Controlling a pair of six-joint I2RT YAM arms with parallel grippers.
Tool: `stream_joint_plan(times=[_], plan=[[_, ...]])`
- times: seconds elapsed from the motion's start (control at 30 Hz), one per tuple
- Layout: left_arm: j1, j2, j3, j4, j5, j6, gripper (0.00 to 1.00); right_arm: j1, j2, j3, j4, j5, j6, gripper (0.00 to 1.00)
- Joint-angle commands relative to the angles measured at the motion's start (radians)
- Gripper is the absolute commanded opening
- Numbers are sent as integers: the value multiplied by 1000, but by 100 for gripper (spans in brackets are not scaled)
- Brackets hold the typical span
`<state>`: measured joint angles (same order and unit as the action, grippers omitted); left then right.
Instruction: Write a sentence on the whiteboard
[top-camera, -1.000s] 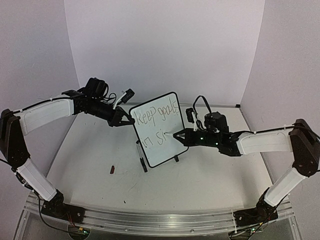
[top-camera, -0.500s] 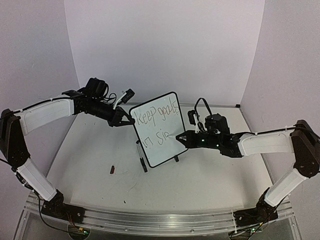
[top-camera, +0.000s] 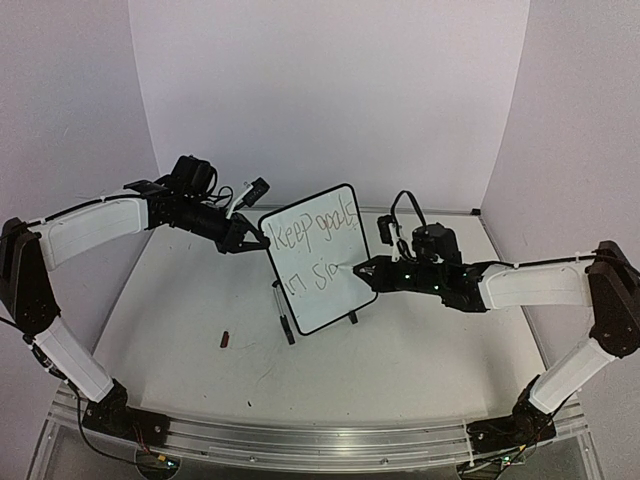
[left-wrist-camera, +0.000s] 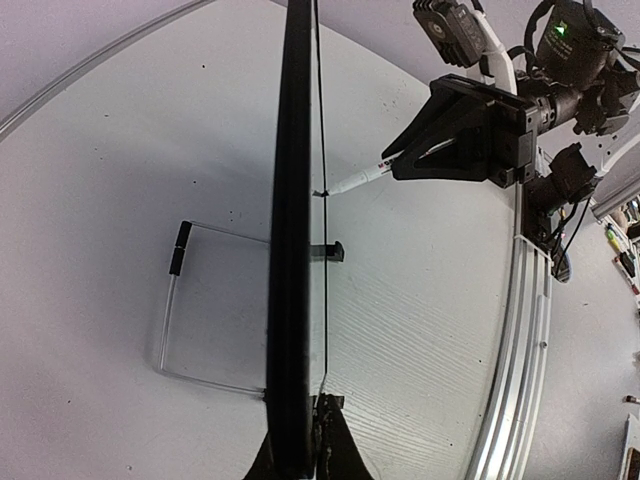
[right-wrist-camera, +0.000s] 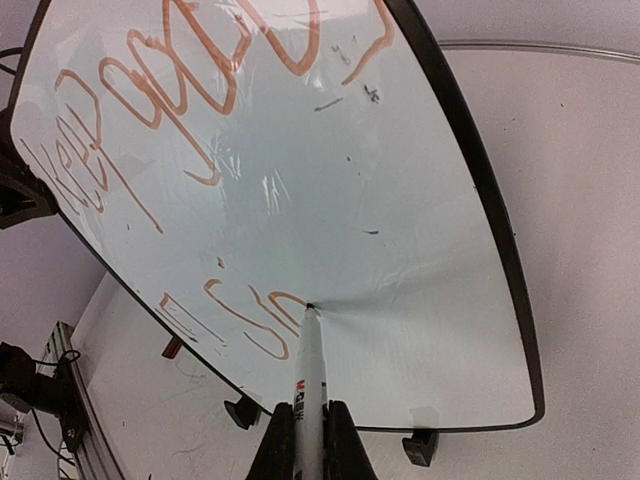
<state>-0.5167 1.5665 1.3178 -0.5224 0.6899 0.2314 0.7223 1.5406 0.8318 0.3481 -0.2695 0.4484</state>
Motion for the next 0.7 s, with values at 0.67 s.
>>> stream_joint_plan(times=[0.67], plan=[[-7, 11, 0, -20, -22, 31, 0, -4, 78, -28, -6, 0, 4, 0]])
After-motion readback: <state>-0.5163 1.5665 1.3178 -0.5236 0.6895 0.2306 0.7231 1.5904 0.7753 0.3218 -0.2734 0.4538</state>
